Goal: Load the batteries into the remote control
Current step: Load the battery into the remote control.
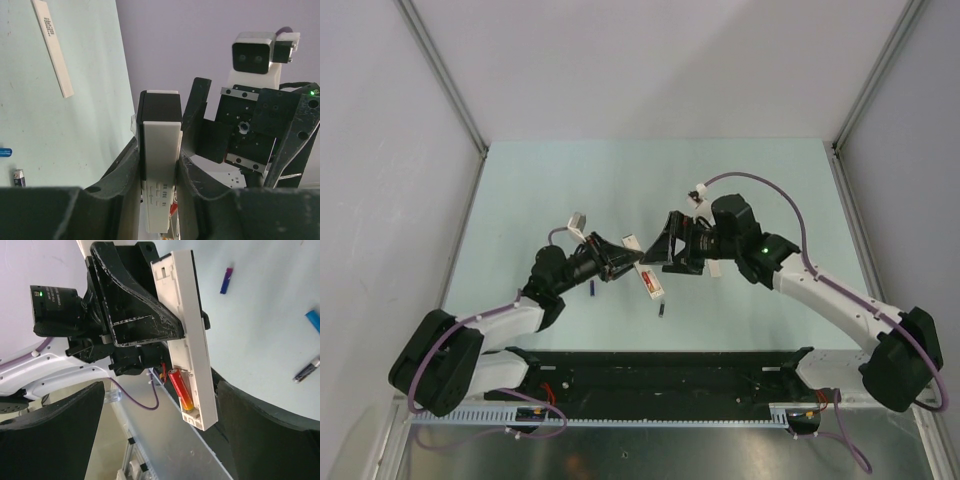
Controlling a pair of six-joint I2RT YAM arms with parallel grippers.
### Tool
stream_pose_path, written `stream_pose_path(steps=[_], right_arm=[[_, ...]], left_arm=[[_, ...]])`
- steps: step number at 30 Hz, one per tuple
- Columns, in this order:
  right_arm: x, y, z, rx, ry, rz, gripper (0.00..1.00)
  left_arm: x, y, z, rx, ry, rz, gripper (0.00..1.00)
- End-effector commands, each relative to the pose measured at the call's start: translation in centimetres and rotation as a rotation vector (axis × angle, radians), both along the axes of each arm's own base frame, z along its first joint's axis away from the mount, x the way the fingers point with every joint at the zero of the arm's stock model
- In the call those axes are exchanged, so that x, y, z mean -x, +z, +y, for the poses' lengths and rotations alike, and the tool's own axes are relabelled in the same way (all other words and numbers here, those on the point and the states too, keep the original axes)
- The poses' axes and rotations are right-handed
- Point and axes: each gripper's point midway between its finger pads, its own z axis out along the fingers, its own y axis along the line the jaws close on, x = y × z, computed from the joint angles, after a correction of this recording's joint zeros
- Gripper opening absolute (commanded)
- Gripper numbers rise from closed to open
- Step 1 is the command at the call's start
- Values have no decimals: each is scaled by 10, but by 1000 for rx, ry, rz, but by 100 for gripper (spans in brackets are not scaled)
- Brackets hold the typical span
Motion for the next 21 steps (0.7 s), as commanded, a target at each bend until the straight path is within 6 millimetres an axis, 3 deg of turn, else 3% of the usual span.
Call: stream_pose_path(steps=[1, 11, 21], right_arm=[[9, 4, 11, -70, 78, 47, 100], [7, -14, 11, -42, 60, 79, 97], [6, -19, 21, -107, 30, 142, 86]], left_arm=[[-5, 30, -4, 33, -18, -111, 0], [-7, 46, -6, 54, -26, -143, 0], [-7, 49, -4, 60, -9, -147, 0]])
